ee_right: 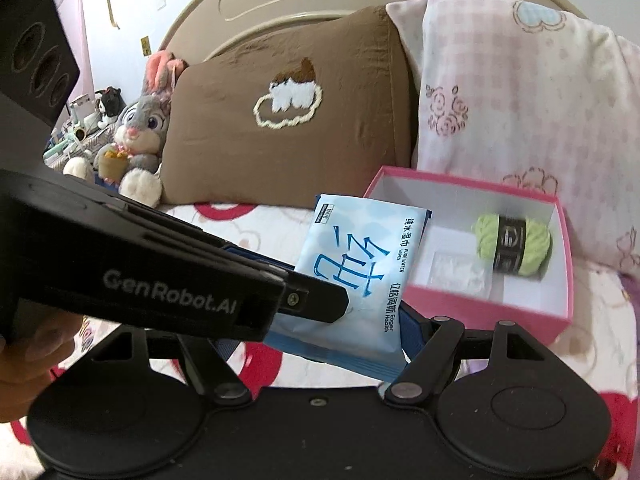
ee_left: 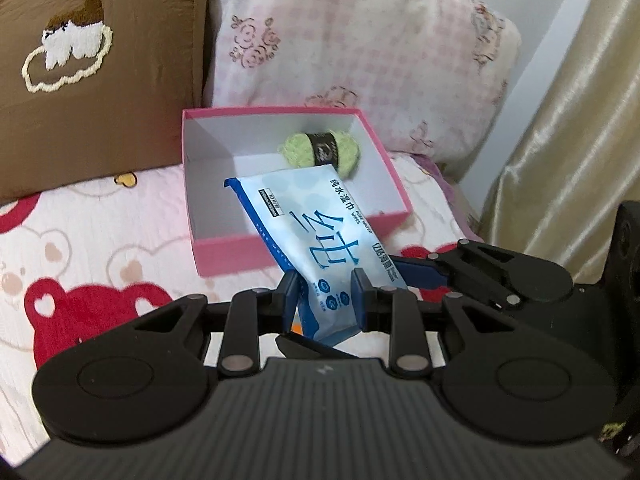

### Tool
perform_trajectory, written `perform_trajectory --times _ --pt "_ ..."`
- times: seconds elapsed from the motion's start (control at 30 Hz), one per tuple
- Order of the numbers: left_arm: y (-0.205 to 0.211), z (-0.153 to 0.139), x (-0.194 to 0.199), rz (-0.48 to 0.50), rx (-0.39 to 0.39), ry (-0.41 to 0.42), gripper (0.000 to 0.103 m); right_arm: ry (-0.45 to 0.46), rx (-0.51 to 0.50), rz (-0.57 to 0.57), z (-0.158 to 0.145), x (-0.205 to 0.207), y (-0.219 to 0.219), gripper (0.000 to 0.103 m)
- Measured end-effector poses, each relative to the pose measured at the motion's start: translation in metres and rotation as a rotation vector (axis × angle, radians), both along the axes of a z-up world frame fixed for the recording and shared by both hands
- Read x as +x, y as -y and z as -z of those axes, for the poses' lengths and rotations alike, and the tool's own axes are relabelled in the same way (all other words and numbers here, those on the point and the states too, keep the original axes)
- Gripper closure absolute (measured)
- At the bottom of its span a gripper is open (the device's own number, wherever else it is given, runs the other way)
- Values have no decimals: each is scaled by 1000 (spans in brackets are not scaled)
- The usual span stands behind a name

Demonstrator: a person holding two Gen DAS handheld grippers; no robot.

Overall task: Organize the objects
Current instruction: 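Lift the wipes pack with both grippers and carry it over the pink box, then lower the wipes pack into the box and open both grippers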

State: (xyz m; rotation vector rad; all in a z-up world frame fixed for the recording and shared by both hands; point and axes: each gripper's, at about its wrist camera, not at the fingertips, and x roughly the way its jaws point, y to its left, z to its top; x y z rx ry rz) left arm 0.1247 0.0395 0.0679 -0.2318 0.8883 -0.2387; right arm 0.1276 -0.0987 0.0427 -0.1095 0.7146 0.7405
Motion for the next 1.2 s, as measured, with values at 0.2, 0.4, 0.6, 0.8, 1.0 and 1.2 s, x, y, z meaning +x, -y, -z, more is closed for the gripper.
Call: perform_trajectory --times 0.2,0.4,0.6,0.8,1.0,1.2 --pt "-15 11 64 -74 -33 -69 77 -8 -18 -1 9 55 -13 24" --pt "-21 32 120 -128 -45 -109 77 -19 -30 32 28 101 -27 25" --pt "-24 63 162 -105 20 -162 77 -109 20 17 62 146 -34 25" --pt "-26 86 185 -85 92 -176 77 -174 96 13 95 173 -36 25" --pt "-24 103 197 -62 117 -201 77 -221 131 28 116 185 -34 25" --pt "-20 110 201 -61 139 -223 77 -242 127 13 127 191 -35 25"
